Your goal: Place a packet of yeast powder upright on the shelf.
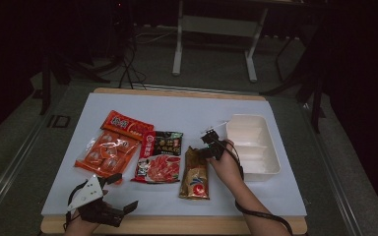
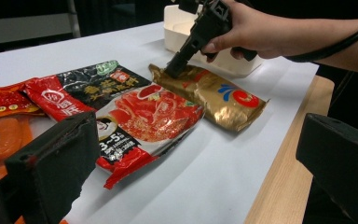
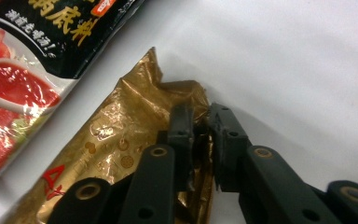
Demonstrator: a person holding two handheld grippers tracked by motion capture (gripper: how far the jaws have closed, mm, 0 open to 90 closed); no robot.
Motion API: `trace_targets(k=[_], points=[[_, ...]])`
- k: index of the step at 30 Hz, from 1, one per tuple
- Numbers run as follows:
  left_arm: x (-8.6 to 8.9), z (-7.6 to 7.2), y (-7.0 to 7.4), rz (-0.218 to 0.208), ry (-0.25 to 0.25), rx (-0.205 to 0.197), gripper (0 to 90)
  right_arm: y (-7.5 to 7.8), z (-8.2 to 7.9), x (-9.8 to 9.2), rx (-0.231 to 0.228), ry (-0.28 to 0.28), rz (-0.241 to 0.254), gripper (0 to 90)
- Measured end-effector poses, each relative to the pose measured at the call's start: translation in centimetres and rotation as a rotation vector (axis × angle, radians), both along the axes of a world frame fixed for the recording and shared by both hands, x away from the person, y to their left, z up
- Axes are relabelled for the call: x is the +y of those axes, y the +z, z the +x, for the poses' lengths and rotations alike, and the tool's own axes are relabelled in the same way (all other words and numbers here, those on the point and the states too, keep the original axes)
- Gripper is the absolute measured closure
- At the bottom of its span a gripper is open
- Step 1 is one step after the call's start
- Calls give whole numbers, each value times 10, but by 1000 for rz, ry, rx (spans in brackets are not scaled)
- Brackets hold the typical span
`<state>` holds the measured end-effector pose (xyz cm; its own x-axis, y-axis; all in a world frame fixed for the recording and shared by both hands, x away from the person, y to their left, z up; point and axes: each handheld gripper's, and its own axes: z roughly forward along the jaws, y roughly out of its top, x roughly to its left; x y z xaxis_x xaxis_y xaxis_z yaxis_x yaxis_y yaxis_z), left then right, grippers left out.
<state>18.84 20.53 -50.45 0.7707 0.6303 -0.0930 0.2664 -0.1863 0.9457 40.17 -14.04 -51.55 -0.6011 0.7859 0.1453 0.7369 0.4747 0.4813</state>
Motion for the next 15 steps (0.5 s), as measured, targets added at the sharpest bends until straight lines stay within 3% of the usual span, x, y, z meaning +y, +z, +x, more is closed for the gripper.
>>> trace_targets(k=[5,15], points=[[0,0,0,4,0,1,0,4,-2,0,-32,28,-2,890],[1,0,0,4,4,3,1,30,-10,-4,-92,73,93,897]])
